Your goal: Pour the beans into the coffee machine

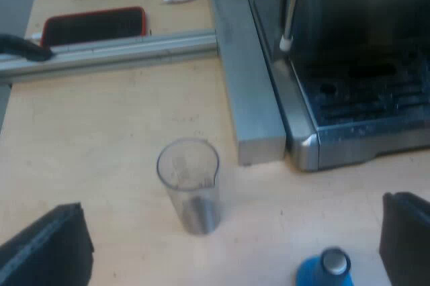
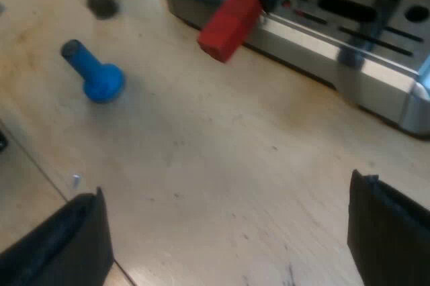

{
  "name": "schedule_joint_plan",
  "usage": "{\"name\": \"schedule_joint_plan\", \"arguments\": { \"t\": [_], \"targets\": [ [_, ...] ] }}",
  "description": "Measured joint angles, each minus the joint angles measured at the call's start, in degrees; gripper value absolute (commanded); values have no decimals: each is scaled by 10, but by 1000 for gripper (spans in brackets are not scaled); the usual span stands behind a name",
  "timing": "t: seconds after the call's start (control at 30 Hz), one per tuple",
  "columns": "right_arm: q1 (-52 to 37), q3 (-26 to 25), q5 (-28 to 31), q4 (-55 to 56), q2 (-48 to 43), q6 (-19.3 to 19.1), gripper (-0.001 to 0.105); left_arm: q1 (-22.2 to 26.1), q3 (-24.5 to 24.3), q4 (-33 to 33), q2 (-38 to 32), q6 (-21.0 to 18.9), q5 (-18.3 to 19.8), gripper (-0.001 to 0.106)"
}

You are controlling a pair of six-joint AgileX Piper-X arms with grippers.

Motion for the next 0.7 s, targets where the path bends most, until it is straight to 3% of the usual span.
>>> {"name": "schedule_joint_plan", "arguments": {
  "t": [0.3, 0.5, 0.7],
  "targets": [
    [85, 21, -26, -138, 64, 0, 74, 0, 6, 40, -55, -24, -8, 88],
    [145, 61, -20, -269, 106, -1, 74, 0, 59, 31, -60, -31, -32, 88],
    [202, 81, 18, -355, 147, -1, 74, 0, 123, -39, -59, -40, -35, 88]
  ]
}}
